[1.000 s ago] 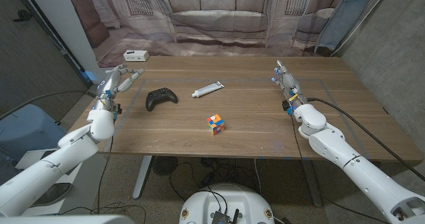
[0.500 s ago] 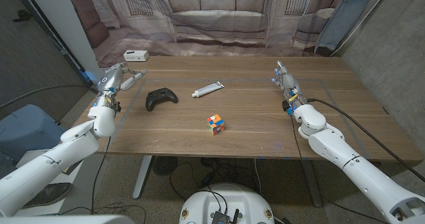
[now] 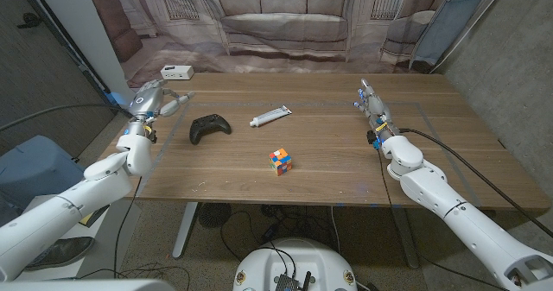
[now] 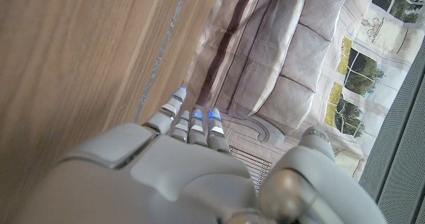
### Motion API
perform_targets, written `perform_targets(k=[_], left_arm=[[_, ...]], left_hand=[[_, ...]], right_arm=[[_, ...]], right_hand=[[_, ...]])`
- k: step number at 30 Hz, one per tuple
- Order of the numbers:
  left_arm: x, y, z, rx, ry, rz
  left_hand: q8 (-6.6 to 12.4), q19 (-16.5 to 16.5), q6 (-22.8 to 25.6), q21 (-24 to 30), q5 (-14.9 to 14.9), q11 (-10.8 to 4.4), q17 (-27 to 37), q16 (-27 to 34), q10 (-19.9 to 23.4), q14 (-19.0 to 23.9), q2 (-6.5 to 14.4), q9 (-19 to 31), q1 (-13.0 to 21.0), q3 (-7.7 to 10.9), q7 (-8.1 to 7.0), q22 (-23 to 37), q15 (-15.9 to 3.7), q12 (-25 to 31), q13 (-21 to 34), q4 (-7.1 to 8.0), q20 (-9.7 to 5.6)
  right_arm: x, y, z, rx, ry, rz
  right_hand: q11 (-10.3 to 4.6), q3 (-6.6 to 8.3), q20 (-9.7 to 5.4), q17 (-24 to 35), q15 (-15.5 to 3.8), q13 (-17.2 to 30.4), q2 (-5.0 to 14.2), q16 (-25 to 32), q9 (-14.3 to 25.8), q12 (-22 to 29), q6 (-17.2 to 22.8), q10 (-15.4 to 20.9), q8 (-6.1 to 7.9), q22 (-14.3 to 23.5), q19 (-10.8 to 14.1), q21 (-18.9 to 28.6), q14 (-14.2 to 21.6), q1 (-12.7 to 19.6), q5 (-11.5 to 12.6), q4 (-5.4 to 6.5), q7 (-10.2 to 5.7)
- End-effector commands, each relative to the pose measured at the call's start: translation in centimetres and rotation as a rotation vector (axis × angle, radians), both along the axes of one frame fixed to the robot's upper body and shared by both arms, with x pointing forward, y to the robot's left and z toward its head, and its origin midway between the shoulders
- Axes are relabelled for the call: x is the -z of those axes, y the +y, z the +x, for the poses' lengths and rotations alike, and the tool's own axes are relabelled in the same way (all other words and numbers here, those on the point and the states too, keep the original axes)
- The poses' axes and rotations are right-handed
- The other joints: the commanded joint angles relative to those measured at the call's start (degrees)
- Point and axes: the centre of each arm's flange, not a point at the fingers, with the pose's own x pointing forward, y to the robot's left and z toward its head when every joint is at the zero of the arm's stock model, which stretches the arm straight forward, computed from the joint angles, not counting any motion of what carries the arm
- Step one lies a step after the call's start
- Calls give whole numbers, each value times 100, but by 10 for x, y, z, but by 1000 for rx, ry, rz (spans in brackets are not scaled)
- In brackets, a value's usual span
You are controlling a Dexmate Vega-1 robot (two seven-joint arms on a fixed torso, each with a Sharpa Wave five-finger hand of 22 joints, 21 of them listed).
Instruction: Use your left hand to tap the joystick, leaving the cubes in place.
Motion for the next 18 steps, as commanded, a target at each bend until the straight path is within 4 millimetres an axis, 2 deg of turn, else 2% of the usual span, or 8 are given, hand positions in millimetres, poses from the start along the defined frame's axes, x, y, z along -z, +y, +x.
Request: perform_targets(k=[1, 8, 9, 11, 18], left_arm=[[-1, -10, 3, -66, 21, 69], [0, -17, 3, -74, 26, 108], [0, -18, 3, -73, 28, 110], [1, -20, 4, -72, 37, 117], [3, -26, 7, -82, 65, 146]], left_hand=[[-21, 48, 46, 46, 23, -53, 32, 36, 64, 65, 28, 13, -40, -31, 49, 31, -48, 18, 18, -13, -23], [-38, 70, 148, 53, 35, -82, 30, 33, 99, 76, 36, 9, -49, -48, 172, 30, -75, 23, 17, -9, -42], [-46, 70, 171, 52, 40, -134, 30, 32, 98, 75, 38, 7, -51, -53, 189, 29, -83, 20, 16, -9, -41], [-42, 71, 240, 51, 46, -105, 30, 22, 103, 54, 41, 6, -54, -60, 239, 29, -91, 18, 16, -7, -39], [-110, 19, 259, 32, 65, -139, 30, -15, -5, -60, 42, 3, -72, -89, 285, 30, -92, -35, 14, 0, 25]], right_arm=[[-2, -1, 6, -4, 1, 12], [-3, -1, 7, -5, -4, 11], [-3, -1, 7, -4, -5, 9], [-3, -1, 6, -4, -4, 12], [-4, -4, 4, -2, -2, 4]], right_hand=[[10, 9, 39, 7, 47, 25, 39, -14, 23, -11, -11, 41, -16, 18, 13, -8, 33, 8, -4, -31, 1], [10, 5, 42, 8, 47, 25, 40, -20, 23, -13, -14, 43, -20, 18, 7, -10, 24, 3, -5, -30, -5], [8, 5, 44, 8, 44, 25, 42, -20, 23, -14, -15, 43, -21, 18, 2, -12, 23, 3, -5, -30, -8], [8, 5, 47, 9, 50, 25, 44, -20, 23, -16, -10, 40, -20, 18, -3, -14, 25, 2, -5, -30, -8], [12, 2, 50, 10, 55, 25, 47, -23, 23, -19, -9, 40, -23, 19, -10, -15, 22, -3, -6, -30, -18]])
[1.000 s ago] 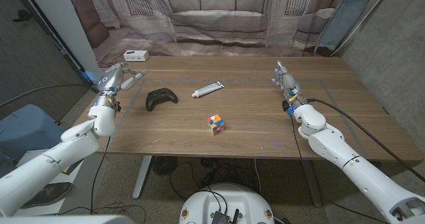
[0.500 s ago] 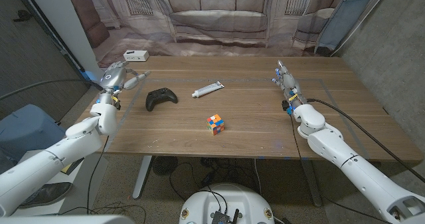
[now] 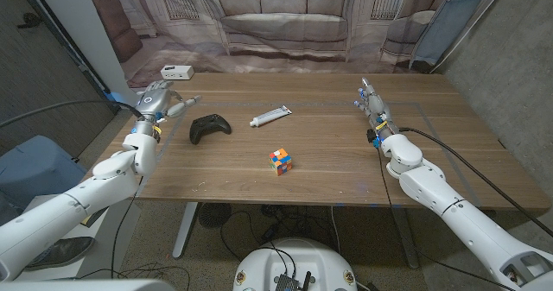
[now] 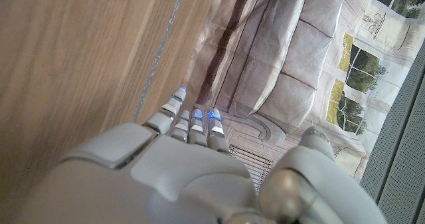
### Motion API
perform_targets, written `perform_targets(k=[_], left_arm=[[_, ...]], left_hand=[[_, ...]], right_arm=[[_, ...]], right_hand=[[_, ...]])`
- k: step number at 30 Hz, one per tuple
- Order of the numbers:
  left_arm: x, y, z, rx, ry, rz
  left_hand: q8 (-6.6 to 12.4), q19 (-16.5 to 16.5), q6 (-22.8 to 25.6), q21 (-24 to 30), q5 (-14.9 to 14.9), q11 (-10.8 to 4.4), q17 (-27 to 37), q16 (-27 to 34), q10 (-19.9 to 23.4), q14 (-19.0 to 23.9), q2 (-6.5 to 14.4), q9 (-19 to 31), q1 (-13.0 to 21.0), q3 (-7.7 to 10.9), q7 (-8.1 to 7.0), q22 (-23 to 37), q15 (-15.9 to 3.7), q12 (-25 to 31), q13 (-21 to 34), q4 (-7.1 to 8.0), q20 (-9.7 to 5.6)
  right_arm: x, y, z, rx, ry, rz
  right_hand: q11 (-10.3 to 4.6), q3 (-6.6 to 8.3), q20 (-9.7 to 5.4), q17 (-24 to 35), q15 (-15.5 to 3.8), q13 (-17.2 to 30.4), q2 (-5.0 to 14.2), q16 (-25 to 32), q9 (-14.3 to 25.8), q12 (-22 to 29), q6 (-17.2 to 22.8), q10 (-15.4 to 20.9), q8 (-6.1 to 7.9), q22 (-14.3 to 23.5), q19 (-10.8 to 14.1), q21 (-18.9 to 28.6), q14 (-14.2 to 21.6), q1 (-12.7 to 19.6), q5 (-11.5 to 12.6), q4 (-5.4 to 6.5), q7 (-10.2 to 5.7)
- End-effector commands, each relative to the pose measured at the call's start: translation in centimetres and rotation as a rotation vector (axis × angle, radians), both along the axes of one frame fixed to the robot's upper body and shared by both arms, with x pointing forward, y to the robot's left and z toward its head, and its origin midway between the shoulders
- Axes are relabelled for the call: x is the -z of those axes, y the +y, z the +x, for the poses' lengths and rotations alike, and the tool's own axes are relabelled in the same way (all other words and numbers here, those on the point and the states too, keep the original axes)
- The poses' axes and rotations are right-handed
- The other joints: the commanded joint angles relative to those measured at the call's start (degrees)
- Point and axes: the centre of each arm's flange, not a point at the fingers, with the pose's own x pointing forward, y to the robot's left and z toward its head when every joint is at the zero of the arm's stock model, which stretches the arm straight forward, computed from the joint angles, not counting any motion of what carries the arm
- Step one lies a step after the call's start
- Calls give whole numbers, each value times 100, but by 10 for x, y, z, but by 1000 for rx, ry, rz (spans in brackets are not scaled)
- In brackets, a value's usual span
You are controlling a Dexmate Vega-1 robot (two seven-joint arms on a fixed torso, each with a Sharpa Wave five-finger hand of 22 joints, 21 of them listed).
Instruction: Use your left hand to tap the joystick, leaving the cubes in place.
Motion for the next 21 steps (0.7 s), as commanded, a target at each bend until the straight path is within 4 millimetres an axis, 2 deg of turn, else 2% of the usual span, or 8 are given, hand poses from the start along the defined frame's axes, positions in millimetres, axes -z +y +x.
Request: perform_targets(k=[1, 5, 8, 11, 21], left_arm=[[3, -11, 4, -27, 39, 56], [4, -13, 5, -37, 59, 71], [6, -14, 6, -41, 70, 77], [8, -16, 8, -44, 82, 85], [16, -18, 12, -39, 122, 86]], left_hand=[[-71, -7, 0, 30, 26, -56, 31, -18, -101, -102, 11, 18, -46, -54, -1, 30, -1, -47, 15, 10, 51], [-231, -83, -226, 13, 42, -49, 34, -34, -243, -224, 2, 19, -89, -98, -37, 33, 18, -103, 15, 30, 89], [-310, -134, -340, 3, 50, -98, 36, -36, -308, -282, -11, 20, -121, -128, -78, 35, 18, -123, 15, 45, 146], [-336, -159, -360, 1, 54, -116, 37, -40, -335, -324, -17, 21, -140, -145, -92, 36, 34, -130, 15, 53, 200], [-379, -179, -385, 7, 64, -124, 39, -28, -363, -354, -25, 23, -183, -181, -114, 39, 24, -132, 16, 76, 232]], right_arm=[[-1, -3, -2, 3, 2, -3], [-2, -4, -3, 4, 1, -6], [-2, -5, -3, 2, 3, -1], [-1, -5, -2, 0, 4, -6], [-1, -7, -3, 0, 5, -2]], right_hand=[[12, 2, 29, 10, 46, 25, 48, -22, 23, -19, -10, 41, -2, 19, 11, -16, 13, -3, -6, -30, -17], [14, 0, 41, 10, 41, 25, 50, -24, 23, -21, -1, 40, -1, 19, 0, -19, 13, -4, -6, -31, -25], [11, -2, 40, 10, 45, 25, 48, -25, 23, -22, -2, 42, -3, 19, 0, -18, 16, -3, -7, -34, -29], [17, -2, 41, 10, 43, 26, 50, -24, 23, -24, 1, 38, -2, 19, -2, -18, 19, -5, -7, -33, -37], [12, -2, 47, 12, 47, 26, 62, -25, 23, -28, 5, 36, -4, 20, -11, -20, 21, -6, -7, -34, -52]])
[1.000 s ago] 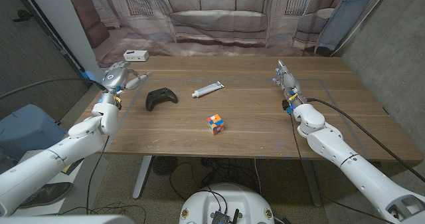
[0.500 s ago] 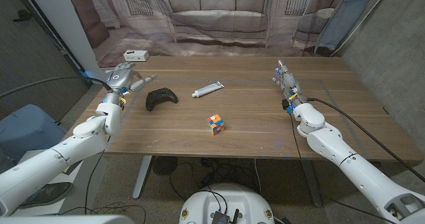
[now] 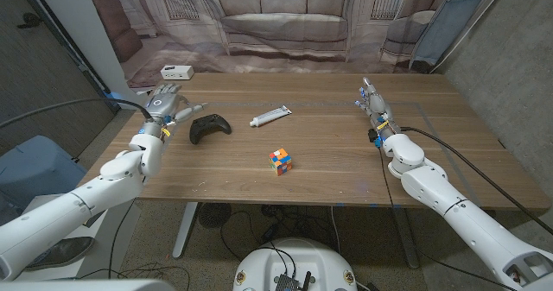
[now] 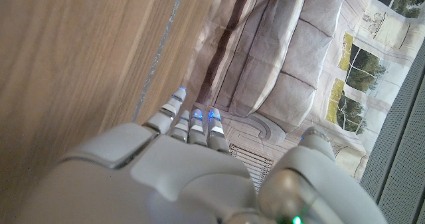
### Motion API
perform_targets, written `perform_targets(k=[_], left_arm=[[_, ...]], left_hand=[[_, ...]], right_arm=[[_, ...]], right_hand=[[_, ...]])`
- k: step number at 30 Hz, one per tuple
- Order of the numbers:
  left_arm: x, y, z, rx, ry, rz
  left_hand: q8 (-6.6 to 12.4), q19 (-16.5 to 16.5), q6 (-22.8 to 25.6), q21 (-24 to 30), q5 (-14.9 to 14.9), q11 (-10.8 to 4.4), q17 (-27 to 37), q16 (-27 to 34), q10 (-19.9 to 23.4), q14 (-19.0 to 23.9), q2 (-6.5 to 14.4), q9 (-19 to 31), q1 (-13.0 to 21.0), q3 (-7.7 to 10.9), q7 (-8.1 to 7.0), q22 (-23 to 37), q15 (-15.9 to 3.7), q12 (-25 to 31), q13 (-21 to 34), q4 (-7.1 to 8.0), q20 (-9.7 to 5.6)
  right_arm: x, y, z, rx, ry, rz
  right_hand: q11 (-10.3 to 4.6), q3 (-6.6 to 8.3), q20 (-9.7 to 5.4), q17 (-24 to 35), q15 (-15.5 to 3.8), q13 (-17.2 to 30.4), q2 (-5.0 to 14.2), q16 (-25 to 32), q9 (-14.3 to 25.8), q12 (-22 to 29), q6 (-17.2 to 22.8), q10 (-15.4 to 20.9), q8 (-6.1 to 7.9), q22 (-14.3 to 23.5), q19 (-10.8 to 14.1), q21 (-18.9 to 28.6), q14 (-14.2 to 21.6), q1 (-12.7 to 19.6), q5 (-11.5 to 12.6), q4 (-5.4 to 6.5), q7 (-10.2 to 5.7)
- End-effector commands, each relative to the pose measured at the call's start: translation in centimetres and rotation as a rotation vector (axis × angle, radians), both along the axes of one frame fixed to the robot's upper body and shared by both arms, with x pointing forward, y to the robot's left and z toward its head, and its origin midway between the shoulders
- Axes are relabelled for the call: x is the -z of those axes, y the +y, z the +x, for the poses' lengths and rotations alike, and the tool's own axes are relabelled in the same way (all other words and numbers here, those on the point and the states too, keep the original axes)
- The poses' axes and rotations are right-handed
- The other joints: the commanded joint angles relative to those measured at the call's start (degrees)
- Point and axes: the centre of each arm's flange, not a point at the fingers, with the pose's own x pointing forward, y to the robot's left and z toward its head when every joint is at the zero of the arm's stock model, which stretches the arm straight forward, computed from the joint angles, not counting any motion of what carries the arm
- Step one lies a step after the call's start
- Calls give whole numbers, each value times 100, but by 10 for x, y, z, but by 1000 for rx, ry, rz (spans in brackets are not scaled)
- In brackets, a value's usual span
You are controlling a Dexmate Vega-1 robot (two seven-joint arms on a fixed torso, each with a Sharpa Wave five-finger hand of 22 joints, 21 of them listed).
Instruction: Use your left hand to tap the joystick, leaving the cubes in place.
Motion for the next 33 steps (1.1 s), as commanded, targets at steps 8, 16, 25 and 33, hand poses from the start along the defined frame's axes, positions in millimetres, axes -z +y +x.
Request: perform_targets(k=[8, 16, 25, 33], left_arm=[[11, -6, 9, -7, 71, 13], [15, -9, 14, -7, 88, 17], [17, -5, 14, -13, 89, 3], [19, -3, 16, -19, 96, -5]], left_hand=[[10, -25, 123, 17, 45, -29, 9, 17, 41, -28, -2, 9, -110, -65, -30, 11, -45, 16, 17, 44, 85], [-15, -31, 111, 22, 54, -6, 9, 17, 17, -44, 1, 9, -130, -83, -60, 12, -41, 11, 17, 57, 93], [-18, -31, 152, 28, 64, 8, 8, 24, 33, -40, 7, 10, -146, -100, -78, 13, -30, 21, 17, 68, 99], [-18, -27, 187, 32, 72, 8, 7, 34, 51, -18, 13, 10, -152, -109, -73, 13, -30, 30, 16, 74, 98]], right_arm=[[2, -4, -1, -1, 7, 6], [2, -5, -2, 2, 8, 3], [3, -6, -2, 3, 12, 5], [5, -6, -2, 2, 15, 5]], right_hand=[[21, -5, 21, 13, 54, 26, 44, -26, 23, -25, 10, 48, -6, 20, 15, -20, 24, 12, -7, -33, -52], [18, -7, 23, 13, 62, 26, 46, -30, 23, -27, 10, 48, -8, 20, 13, -19, 22, 11, -8, -36, -56], [34, -9, 28, 14, 60, 27, 51, -29, 23, -28, 15, 52, -9, 20, 11, -18, 29, 9, -8, -37, -57], [29, -10, 25, 15, 59, 27, 56, -32, 23, -29, 19, 54, -10, 20, 10, -17, 24, 8, -9, -38, -56]])
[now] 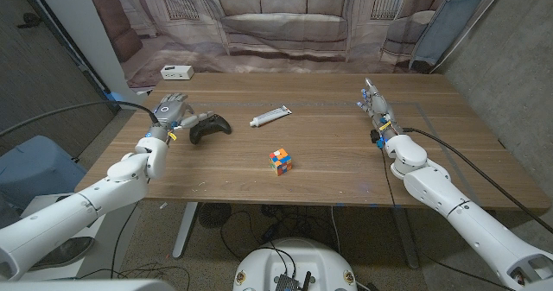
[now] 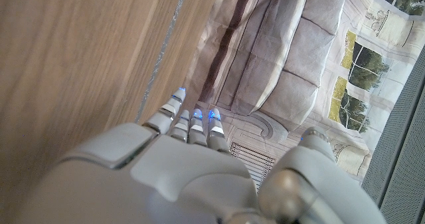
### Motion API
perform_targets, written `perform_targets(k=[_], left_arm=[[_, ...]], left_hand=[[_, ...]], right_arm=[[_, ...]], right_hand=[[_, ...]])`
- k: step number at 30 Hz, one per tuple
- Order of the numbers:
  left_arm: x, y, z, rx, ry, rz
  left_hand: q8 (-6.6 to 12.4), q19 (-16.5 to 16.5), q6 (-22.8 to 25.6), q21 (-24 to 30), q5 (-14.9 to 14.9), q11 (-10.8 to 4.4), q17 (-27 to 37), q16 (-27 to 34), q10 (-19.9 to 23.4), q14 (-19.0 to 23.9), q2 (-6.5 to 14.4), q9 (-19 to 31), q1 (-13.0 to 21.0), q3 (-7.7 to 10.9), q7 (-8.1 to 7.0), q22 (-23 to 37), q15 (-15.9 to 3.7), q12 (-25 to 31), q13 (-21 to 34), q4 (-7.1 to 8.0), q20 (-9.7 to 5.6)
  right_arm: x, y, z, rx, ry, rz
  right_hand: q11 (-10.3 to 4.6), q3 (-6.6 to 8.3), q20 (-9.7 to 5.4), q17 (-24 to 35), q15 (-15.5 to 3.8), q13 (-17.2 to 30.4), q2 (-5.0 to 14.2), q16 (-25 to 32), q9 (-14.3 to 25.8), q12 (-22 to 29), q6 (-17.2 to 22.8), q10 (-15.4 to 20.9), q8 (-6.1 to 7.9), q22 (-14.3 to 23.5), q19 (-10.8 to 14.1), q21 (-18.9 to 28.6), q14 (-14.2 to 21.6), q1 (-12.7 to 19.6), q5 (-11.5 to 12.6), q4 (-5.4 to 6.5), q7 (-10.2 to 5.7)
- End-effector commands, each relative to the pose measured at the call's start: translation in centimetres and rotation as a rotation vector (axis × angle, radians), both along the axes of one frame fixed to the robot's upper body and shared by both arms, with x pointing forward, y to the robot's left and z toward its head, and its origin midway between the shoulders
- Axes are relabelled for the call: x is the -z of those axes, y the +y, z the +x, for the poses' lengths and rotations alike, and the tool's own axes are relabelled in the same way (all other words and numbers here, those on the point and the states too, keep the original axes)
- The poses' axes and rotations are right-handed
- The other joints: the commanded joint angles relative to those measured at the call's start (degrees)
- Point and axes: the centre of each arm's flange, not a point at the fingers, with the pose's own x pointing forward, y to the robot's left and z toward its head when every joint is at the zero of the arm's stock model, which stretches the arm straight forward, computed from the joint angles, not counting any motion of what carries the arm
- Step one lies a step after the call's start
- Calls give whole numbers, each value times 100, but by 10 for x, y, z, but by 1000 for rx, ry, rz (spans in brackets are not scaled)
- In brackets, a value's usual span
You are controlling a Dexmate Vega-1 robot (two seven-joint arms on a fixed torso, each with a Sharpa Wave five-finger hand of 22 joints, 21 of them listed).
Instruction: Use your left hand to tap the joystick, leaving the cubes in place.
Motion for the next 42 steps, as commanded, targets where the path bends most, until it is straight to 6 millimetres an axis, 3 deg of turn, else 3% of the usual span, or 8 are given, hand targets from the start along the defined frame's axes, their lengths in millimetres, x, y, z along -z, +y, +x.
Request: perform_targets(k=[1, 31, 42], left_arm=[[4, 3, 3, -7, 10, -16], [12, 8, 5, -8, 23, -48], [12, 6, 3, -8, 26, -41]], left_hand=[[-19, -13, 61, 34, 30, 3, 8, 33, 53, 10, 14, 9, -32, -39, -12, 14, 2, 31, 17, 4, 41], [-45, -15, 139, 42, 60, -14, 4, 46, 89, 46, 67, 11, -24, -58, -44, 13, -11, 49, 16, 16, 42], [-107, 0, 37, 52, 75, 20, 2, 64, 134, 111, 97, 11, 1, -66, -205, 12, -2, 67, 15, 13, 52]], right_arm=[[2, -1, 0, 1, 6, 3], [3, 3, 5, -6, 18, -1], [3, 2, 4, -9, 13, 6]], right_hand=[[3, 10, 29, 15, 28, 27, 56, -33, 24, -29, 19, 32, -11, 20, 6, -18, -8, 7, -9, -18, -56], [14, 2, 55, 15, 35, 28, 67, -38, 24, -36, 22, 32, -18, 21, -6, -17, -4, 6, -10, -27, -57], [9, -3, 52, 16, 24, 28, 68, -36, 24, -37, 18, 34, -21, 21, -10, -16, 5, 1, -11, -29, -65]])
